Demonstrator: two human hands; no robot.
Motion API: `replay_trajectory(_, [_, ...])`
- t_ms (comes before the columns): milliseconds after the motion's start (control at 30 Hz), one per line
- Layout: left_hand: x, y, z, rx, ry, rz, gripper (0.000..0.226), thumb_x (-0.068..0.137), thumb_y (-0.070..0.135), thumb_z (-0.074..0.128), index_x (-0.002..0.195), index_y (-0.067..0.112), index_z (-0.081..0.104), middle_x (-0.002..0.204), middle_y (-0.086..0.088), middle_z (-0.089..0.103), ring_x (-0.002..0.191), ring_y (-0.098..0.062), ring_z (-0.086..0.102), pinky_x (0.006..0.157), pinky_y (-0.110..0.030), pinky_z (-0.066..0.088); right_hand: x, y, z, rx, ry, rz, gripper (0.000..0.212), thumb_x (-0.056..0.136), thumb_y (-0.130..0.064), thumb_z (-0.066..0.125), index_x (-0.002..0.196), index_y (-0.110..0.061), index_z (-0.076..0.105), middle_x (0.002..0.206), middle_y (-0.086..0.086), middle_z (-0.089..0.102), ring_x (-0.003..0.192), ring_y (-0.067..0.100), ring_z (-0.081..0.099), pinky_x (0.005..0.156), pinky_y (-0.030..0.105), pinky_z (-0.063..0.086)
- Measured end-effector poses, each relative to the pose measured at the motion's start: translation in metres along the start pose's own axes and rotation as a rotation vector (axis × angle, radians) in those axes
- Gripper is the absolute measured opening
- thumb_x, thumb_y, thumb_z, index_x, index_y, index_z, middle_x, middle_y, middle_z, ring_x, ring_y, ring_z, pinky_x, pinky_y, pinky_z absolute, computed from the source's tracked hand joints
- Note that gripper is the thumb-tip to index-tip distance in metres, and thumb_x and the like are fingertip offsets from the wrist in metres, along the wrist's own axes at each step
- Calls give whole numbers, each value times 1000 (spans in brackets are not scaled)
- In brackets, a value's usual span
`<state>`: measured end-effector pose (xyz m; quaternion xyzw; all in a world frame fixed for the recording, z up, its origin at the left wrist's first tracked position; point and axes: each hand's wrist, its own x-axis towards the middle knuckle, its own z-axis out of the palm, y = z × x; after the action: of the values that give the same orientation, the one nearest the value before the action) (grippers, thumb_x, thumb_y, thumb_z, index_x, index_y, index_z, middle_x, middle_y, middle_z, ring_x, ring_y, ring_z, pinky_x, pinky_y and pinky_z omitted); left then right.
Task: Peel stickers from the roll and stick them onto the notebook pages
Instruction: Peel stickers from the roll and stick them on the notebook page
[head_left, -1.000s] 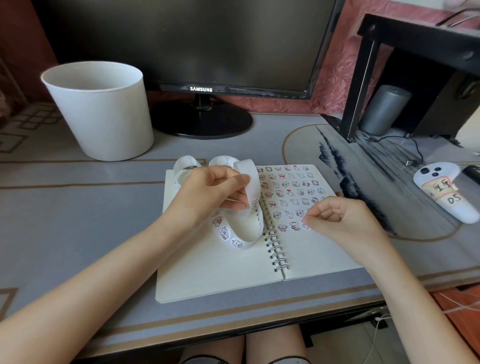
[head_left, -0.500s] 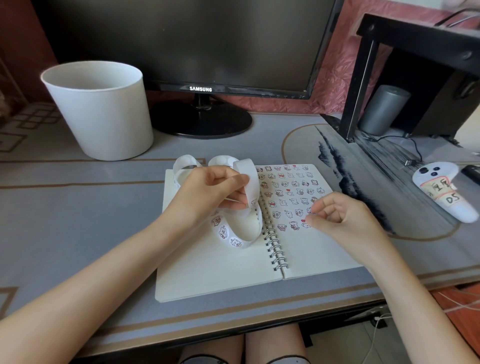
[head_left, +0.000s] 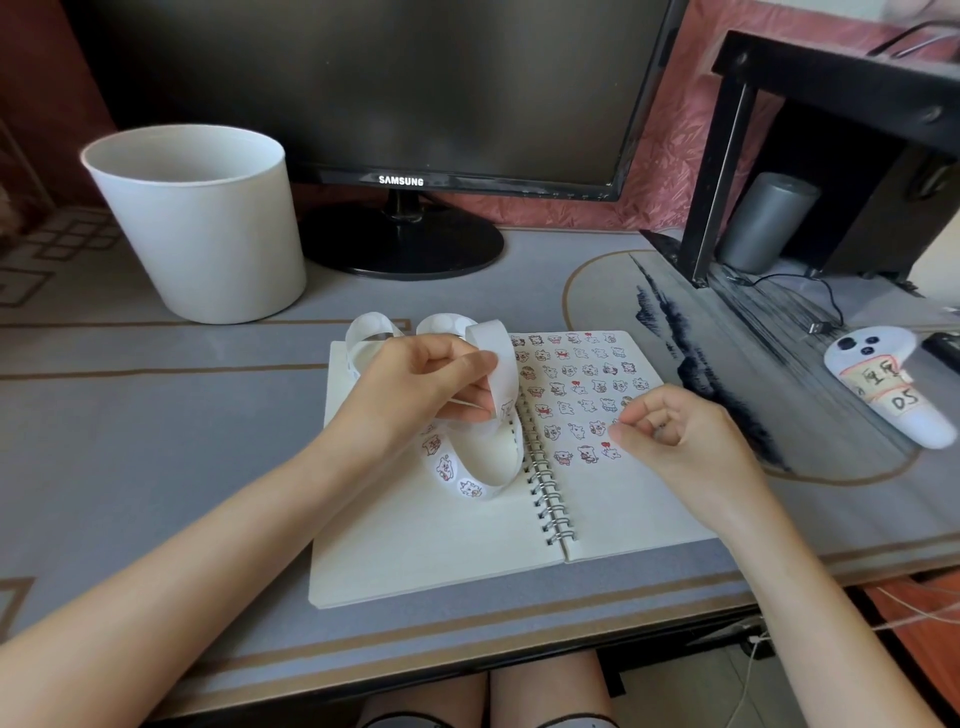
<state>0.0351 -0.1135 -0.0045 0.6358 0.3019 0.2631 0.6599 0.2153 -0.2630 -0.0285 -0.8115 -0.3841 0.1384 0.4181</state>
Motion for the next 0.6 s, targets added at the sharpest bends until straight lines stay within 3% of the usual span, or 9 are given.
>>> replay_trajectory(233, [-1,1,0,-8,2,5,18,90,11,60,82,-4,64,70,-10,66,60,-11,66,59,-19,55,-2,-1,-8,62,-133,22,21,71,-15,80,83,-20,64,73,-3,58,52,-1,45,63,23,40])
replay_trajectory(400, [-2,2,0,-13,-1,17,17,90,10,60,77,0,63,63,-4,64,57,-10,65,58,-18,54,0,1,-13,53,-188,17,19,77,-5,74,85,-19,63,77,0,58,61,7,50,68,22,42])
replay_trajectory(600, [-1,2,0,-33,-7,28,17,90,10,60,82,-4,64,68,-9,65,59,-11,66,57,-18,54,4,-8,-11,117,-122,7,9,85,-11,67,84,-19,64,80,1,63,56,4,49,56,15,42])
